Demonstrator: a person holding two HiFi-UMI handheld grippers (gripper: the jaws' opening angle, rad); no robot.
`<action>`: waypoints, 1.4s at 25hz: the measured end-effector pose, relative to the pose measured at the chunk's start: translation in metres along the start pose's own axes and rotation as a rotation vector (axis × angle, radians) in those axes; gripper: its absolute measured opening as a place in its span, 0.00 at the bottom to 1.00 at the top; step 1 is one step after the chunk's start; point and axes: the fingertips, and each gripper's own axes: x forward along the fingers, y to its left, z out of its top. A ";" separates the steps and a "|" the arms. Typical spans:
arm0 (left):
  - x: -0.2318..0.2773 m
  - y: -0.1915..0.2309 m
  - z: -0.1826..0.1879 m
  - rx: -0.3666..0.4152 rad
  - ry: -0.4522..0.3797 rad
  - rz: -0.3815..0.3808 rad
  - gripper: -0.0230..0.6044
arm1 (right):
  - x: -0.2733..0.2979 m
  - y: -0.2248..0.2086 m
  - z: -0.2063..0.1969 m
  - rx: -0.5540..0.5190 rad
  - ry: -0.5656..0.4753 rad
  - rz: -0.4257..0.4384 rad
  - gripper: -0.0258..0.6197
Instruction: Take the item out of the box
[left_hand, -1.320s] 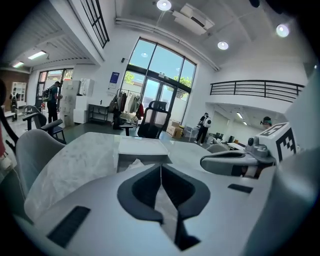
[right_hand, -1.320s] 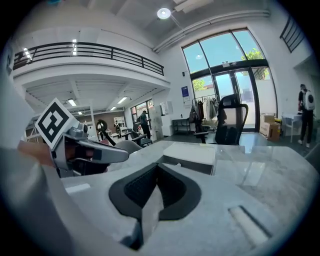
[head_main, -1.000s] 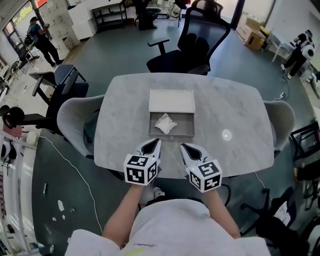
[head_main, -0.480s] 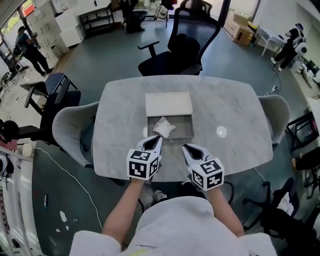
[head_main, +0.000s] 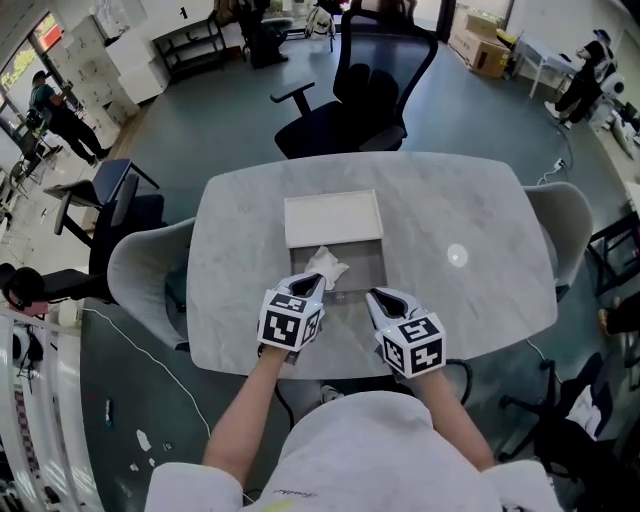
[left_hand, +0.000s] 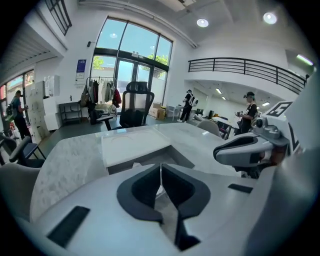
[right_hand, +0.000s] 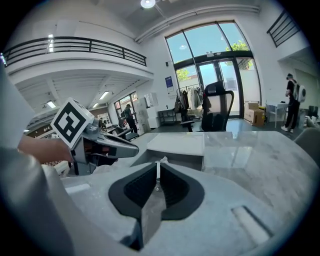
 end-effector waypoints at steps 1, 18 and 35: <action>0.006 0.002 0.002 0.008 0.016 0.000 0.06 | 0.003 -0.004 0.001 0.006 0.008 0.004 0.05; 0.089 0.004 -0.009 0.119 0.342 -0.080 0.07 | 0.037 -0.065 0.026 0.021 0.003 0.151 0.08; 0.116 0.004 -0.031 0.241 0.539 -0.097 0.22 | 0.057 -0.083 0.022 0.079 0.010 0.214 0.08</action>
